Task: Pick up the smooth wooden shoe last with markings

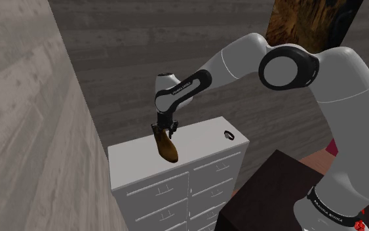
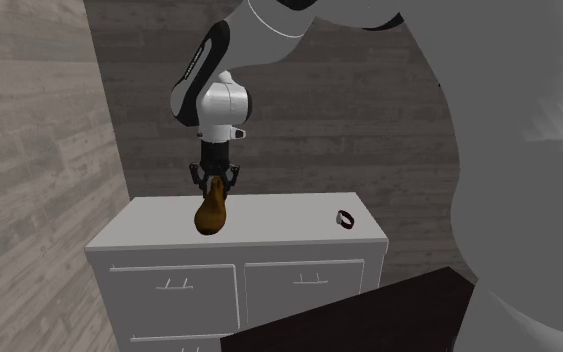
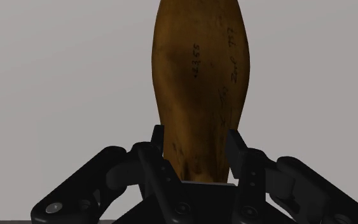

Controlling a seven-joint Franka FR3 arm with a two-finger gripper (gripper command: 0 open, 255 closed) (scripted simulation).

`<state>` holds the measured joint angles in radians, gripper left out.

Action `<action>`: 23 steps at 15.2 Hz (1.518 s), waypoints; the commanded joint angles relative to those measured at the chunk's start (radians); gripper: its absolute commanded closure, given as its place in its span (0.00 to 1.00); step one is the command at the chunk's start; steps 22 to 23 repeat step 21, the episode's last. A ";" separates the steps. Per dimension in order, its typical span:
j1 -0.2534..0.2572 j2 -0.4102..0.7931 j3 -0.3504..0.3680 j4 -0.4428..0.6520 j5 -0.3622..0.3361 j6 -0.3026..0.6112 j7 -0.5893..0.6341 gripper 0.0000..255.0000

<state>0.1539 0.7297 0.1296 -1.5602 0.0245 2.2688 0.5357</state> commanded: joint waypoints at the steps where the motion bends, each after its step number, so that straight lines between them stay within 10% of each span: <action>1: 0.000 0.001 0.000 0.000 0.000 0.000 0.000 1.00; 23: -0.007 -0.116 0.007 0.020 0.007 -0.136 0.007 1.00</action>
